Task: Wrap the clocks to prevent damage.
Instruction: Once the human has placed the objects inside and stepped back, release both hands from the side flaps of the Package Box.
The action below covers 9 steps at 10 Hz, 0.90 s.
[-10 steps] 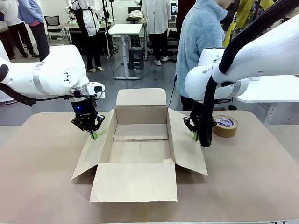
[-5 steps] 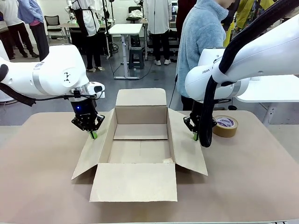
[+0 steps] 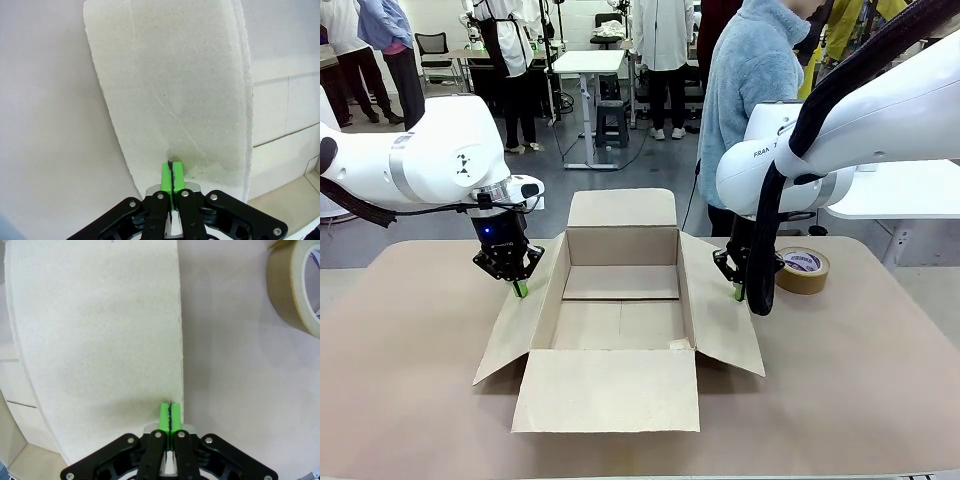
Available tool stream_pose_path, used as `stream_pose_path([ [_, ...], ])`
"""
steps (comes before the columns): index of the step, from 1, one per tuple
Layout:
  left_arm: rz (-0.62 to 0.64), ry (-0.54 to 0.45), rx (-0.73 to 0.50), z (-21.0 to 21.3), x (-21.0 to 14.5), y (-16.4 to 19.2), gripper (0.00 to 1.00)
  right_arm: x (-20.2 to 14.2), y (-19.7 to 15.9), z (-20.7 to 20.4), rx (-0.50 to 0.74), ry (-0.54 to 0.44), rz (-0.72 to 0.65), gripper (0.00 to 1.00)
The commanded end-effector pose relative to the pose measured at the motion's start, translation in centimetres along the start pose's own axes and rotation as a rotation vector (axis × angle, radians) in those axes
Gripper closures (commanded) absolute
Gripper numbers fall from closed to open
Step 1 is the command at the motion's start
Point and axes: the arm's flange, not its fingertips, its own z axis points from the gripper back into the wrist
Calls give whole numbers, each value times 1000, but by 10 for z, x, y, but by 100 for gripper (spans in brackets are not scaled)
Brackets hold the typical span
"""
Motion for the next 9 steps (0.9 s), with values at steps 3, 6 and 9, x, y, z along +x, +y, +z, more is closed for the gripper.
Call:
stream_pose_path([
  [3,-6,6,12,-1,-1,1,99,-1,-2,-1,-9,-4,10,99],
  [6,-6,6,12,-1,-1,1,99,-1,-2,-1,-9,-4,10,99],
  [9,-6,6,12,-1,-1,1,99,-1,-2,-1,-9,-4,10,99],
])
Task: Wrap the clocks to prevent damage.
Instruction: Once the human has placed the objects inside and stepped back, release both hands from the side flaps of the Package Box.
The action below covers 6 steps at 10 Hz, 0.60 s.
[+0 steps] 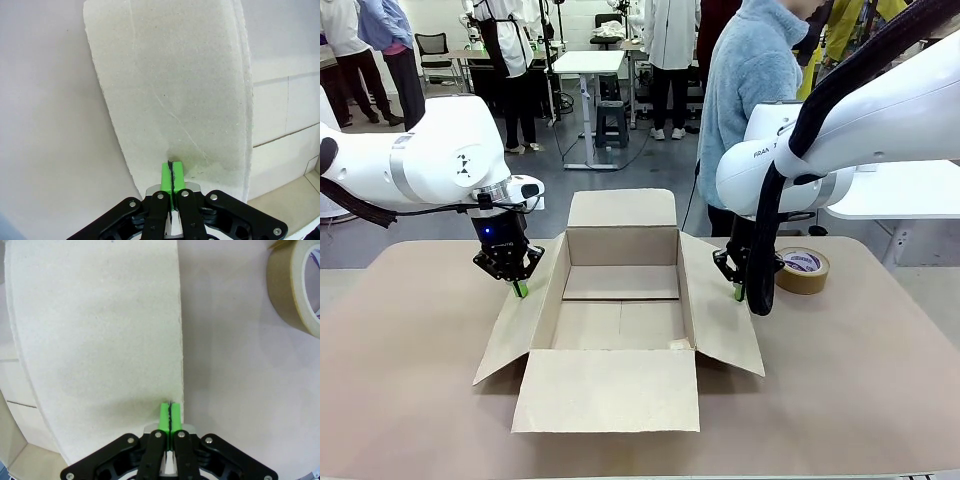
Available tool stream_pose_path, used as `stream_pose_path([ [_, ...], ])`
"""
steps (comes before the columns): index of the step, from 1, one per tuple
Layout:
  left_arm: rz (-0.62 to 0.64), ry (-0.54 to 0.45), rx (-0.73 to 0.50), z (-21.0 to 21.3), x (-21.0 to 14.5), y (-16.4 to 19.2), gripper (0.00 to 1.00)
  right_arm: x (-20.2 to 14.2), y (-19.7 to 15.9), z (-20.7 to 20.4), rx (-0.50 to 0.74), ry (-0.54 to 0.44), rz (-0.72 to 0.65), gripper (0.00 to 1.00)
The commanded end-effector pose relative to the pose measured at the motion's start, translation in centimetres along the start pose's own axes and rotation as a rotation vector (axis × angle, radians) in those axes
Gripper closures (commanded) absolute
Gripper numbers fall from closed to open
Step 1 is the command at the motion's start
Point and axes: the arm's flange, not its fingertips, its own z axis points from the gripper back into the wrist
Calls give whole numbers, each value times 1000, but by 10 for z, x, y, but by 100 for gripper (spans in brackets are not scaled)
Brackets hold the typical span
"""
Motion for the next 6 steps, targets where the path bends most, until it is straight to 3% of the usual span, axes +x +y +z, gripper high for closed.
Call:
stream_pose_path([
  [1,-6,6,12,-1,-1,1,99,-1,-2,-1,-9,-4,10,99],
  [6,-6,6,12,-1,-1,1,99,-1,-2,-1,-9,-4,10,99],
])
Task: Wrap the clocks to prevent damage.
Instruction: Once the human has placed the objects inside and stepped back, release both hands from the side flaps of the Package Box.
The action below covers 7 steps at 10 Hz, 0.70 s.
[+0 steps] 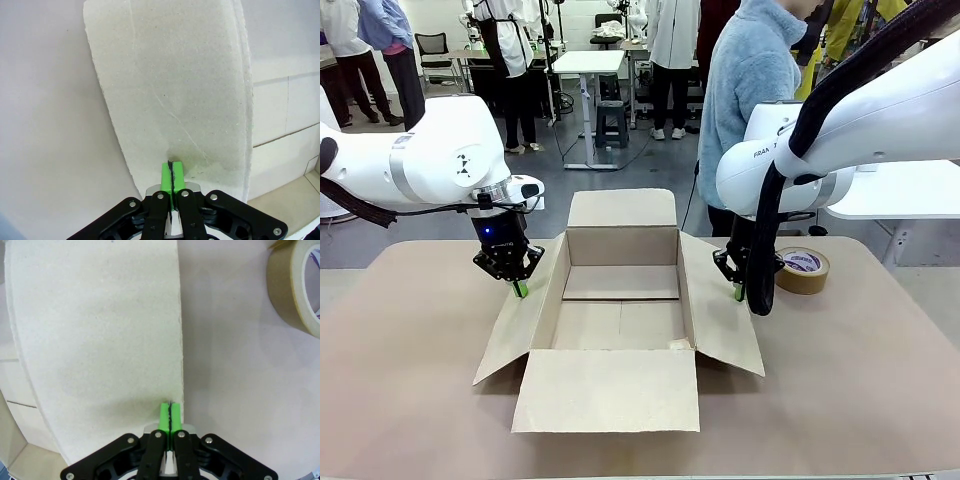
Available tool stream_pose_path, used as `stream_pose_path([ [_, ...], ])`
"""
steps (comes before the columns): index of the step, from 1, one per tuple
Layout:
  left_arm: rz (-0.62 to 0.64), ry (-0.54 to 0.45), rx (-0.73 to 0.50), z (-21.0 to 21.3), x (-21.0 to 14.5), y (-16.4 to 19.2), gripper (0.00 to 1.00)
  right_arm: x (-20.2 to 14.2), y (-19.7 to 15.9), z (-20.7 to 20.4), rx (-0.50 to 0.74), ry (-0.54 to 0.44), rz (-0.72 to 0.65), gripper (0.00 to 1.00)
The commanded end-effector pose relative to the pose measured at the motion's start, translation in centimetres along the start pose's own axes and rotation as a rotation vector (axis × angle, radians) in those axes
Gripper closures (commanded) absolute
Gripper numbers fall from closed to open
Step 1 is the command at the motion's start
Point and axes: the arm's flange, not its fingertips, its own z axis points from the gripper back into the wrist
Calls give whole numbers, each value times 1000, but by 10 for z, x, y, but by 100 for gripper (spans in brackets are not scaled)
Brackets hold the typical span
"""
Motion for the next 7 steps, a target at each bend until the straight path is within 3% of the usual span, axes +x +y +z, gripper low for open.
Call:
stream_pose_path([
  [1,-6,6,12,-1,-1,1,99,-1,-2,-1,-9,-4,10,99],
  [7,-6,6,12,-1,-1,1,99,-1,-2,-1,-9,-4,10,99],
])
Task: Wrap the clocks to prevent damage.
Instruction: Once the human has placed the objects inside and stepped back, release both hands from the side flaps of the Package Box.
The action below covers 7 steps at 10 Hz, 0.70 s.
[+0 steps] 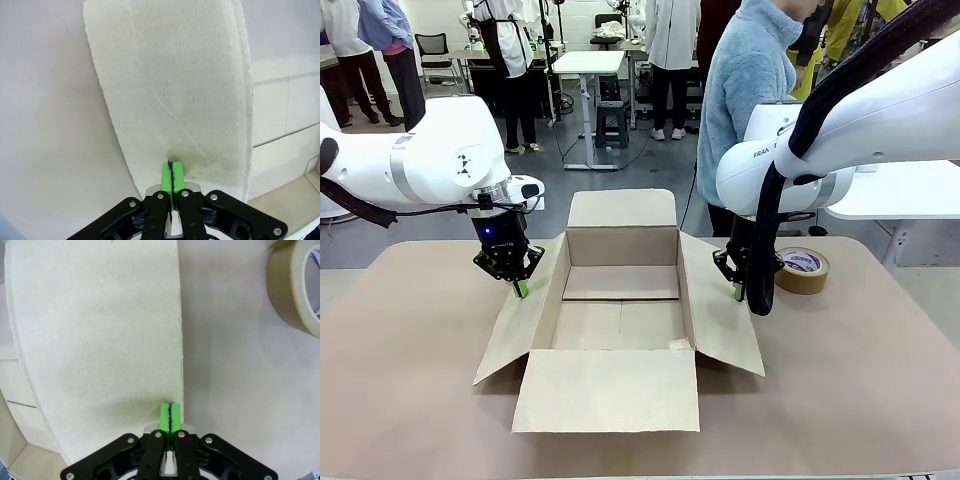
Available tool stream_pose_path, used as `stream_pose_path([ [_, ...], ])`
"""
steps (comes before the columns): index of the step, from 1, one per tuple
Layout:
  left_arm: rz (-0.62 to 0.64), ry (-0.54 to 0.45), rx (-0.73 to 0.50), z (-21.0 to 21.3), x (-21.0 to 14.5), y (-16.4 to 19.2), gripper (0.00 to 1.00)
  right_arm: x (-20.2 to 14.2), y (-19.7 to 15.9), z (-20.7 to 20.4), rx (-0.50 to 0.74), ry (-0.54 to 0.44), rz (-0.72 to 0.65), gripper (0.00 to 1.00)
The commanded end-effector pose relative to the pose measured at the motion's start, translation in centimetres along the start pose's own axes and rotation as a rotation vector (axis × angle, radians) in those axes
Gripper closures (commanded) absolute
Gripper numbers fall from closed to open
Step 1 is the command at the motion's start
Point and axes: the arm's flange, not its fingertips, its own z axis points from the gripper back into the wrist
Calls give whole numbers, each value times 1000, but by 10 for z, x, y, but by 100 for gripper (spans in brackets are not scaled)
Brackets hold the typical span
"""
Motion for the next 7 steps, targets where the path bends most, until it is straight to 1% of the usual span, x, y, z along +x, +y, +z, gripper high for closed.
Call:
stream_pose_path([
  [1,-6,6,12,-1,-1,1,99,-1,-2,-1,-9,-4,10,99],
  [7,-6,6,12,-1,-1,1,99,-1,-2,-1,-9,-4,10,99],
])
